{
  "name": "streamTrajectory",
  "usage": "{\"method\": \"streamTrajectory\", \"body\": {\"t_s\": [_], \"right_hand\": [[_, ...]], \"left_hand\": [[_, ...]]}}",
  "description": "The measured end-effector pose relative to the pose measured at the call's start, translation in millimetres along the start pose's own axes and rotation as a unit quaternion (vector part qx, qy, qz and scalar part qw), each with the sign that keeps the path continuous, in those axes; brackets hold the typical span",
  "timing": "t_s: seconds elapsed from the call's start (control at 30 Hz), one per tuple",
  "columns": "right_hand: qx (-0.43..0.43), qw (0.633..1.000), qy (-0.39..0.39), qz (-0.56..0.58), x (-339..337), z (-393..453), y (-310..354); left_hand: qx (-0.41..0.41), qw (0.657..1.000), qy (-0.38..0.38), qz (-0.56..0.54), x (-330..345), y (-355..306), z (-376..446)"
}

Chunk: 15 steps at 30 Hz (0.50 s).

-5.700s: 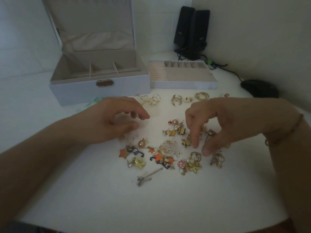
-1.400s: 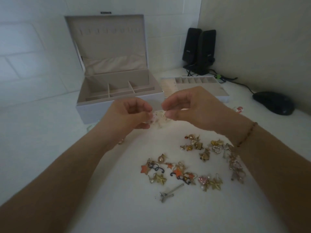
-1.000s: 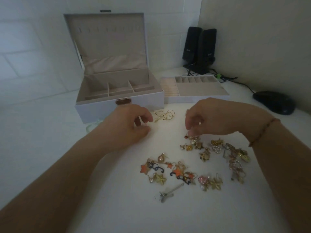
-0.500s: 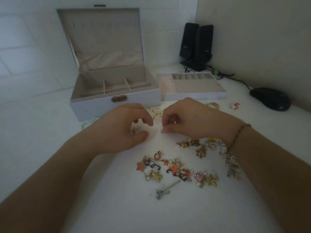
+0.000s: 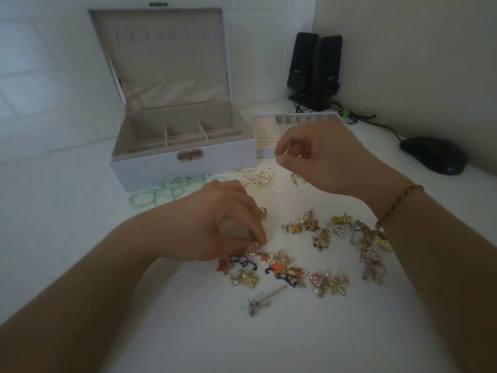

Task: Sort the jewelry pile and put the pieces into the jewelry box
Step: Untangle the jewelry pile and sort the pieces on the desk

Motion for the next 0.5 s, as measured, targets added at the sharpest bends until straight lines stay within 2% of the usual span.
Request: {"method": "streamTrajectory", "body": {"t_s": [0.17,0.23,0.37,0.5], "right_hand": [[0.009,1.0,0.004,-0.004,-1.8,-0.2,-1.4],[0.009,1.0,0.007,-0.015,-2.5,-0.2,-0.9],[0.007,1.0,0.008,-0.021,-5.4,-0.6,-1.4],[-0.005,0.999,0.034,-0.022,-8.8,-1.7,-1.0]], "left_hand": [[-0.058,0.983,-0.163,0.055,7.7,2.5,9.2],[-0.086,0.974,-0.198,0.074,12.6,3.5,13.7],[-0.116,0.973,-0.18,0.088,19.5,4.3,19.2],[-0.106,0.98,-0.152,0.07,20.8,6.5,17.6]]}}
Point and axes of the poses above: each hand's wrist, its own z-axis towards the middle knuckle, its own x-axis out of the palm, y = z × x, the point moved 1 cm from there along z, towards the middle knuckle, and after that the axes turned 13 degrees about z, right-handed, at the moved point
